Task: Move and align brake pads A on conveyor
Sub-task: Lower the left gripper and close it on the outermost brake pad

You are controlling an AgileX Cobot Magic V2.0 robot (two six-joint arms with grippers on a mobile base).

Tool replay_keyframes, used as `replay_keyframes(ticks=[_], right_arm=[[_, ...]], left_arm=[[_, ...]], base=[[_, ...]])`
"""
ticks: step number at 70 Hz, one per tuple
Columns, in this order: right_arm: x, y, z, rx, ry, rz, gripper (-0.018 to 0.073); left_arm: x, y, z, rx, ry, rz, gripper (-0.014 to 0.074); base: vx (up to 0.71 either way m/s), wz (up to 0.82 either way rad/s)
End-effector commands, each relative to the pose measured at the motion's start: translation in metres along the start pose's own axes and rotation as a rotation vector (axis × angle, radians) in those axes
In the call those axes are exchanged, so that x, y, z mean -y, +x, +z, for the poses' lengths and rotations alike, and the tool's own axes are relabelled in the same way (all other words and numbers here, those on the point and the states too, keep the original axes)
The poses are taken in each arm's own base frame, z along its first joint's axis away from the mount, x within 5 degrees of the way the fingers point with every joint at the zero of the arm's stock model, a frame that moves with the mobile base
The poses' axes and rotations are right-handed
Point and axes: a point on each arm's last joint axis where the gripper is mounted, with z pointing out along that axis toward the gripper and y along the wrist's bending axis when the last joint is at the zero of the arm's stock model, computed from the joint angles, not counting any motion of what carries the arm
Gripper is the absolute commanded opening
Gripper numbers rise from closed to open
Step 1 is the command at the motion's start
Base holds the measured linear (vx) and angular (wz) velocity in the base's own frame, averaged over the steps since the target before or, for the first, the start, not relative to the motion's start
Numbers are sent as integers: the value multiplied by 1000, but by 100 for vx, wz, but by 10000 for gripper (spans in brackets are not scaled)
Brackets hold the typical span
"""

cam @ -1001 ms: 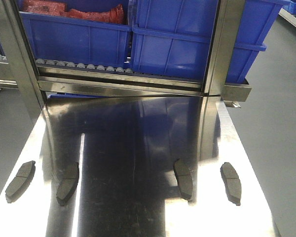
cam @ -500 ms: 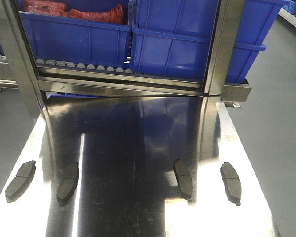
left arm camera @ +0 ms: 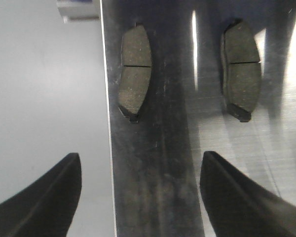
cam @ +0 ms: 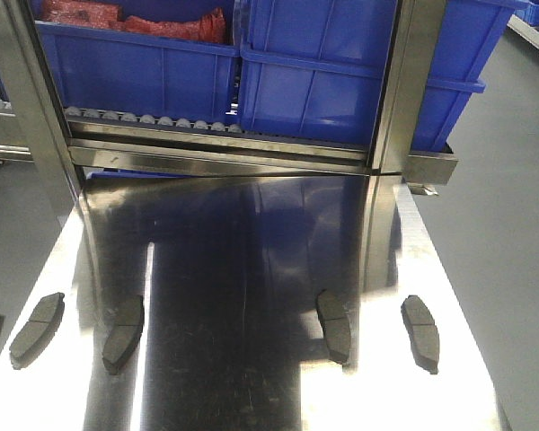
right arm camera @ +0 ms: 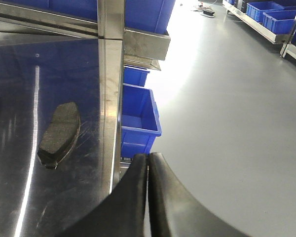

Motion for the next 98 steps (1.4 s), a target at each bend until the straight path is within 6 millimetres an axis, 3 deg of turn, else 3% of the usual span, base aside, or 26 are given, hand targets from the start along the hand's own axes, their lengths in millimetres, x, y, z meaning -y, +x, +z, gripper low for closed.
replay_keyframes(ticks=[1, 19, 29, 55, 78, 98], right_arm=[[1, -5, 0, 72, 12, -9, -7], [1, -5, 0, 72, 12, -9, -7], [1, -5, 0, 72, 12, -9, -7], [1, -5, 0, 72, 12, -9, -7], [1, -5, 0, 72, 12, -9, -7], [1, -5, 0, 72, 12, -9, -7]], left_arm=[[1, -26, 12, -10, 11, -1, 500], [0, -54, 76, -220, 19, 29, 500], [-1, -67, 98, -260, 17, 33, 500], [-3, -101, 113, -246, 17, 40, 501], [0, -103, 140, -361, 45, -2, 501], [2, -99, 151, -395, 62, -20, 501]], base=[[0, 0], [0, 0], [0, 0], [0, 0], [0, 0], [0, 0]])
